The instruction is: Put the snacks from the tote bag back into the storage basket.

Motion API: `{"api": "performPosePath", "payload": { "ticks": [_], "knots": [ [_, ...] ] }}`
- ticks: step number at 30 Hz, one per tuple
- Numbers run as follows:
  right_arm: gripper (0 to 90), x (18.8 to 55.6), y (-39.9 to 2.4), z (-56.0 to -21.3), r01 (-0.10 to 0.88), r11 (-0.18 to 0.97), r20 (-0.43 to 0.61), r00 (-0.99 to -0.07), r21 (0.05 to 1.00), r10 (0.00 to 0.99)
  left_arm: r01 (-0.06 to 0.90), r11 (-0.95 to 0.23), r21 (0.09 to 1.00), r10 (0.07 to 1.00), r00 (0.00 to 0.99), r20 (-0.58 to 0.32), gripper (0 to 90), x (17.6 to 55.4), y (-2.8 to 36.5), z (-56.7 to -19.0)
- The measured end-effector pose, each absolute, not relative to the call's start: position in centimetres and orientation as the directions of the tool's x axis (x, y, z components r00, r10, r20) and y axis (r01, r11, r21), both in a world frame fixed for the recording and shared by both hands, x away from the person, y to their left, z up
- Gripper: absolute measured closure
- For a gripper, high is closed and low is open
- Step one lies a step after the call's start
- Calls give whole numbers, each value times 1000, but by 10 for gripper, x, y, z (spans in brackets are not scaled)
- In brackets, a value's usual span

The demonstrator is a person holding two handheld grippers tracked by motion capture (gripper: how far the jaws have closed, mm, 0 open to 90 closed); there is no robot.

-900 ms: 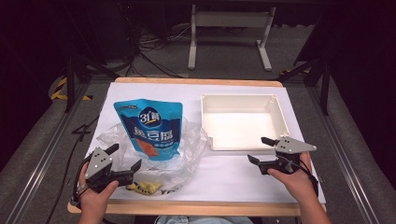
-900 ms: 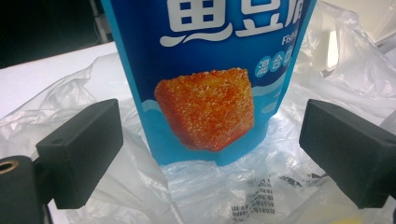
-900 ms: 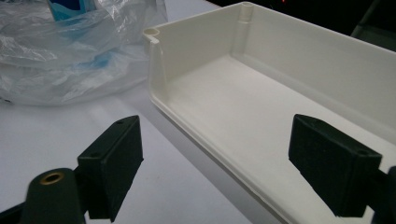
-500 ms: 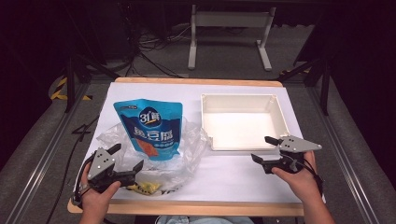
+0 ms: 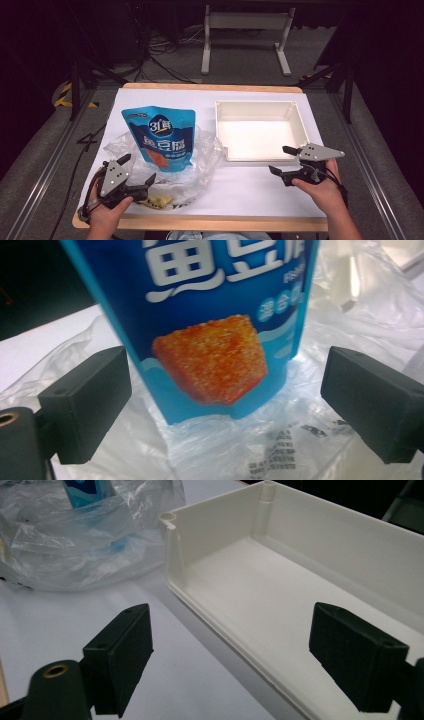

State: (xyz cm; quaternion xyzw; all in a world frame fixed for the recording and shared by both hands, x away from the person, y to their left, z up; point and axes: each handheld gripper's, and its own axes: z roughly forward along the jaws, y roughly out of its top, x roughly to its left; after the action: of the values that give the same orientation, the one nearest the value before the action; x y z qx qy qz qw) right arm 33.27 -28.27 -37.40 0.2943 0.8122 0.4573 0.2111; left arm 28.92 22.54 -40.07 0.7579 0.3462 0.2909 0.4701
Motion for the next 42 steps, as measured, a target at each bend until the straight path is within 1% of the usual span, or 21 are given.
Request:
{"api": "performPosePath", "payload": {
  "ticks": [2,6,7,8,24,36,42],
  "knots": [
    [186,333,-280,-373,295,405,-57,-745,865,665,257,-310,915,797,595,103,68,290,226,-401],
    [185,334,-272,-366,274,434,-79,-765,858,639,276,-259,926,803,594,48,68,292,230,-401],
    [185,334,-272,-366,274,434,-79,-765,858,639,276,-259,926,803,594,48,68,292,230,-401],
    [184,335,-268,-360,261,451,-91,-778,853,622,284,-244,927,804,594,29,68,292,232,-401],
    [174,344,-245,-326,209,475,-113,-819,855,563,264,-230,937,807,590,32,69,291,236,-399],
    [143,358,-216,-315,152,474,-128,-852,867,507,258,-226,939,810,585,34,69,289,237,-398],
    [126,365,-203,-312,145,470,-119,-864,871,488,256,-224,940,811,585,34,69,289,239,-397]
  ]
}}
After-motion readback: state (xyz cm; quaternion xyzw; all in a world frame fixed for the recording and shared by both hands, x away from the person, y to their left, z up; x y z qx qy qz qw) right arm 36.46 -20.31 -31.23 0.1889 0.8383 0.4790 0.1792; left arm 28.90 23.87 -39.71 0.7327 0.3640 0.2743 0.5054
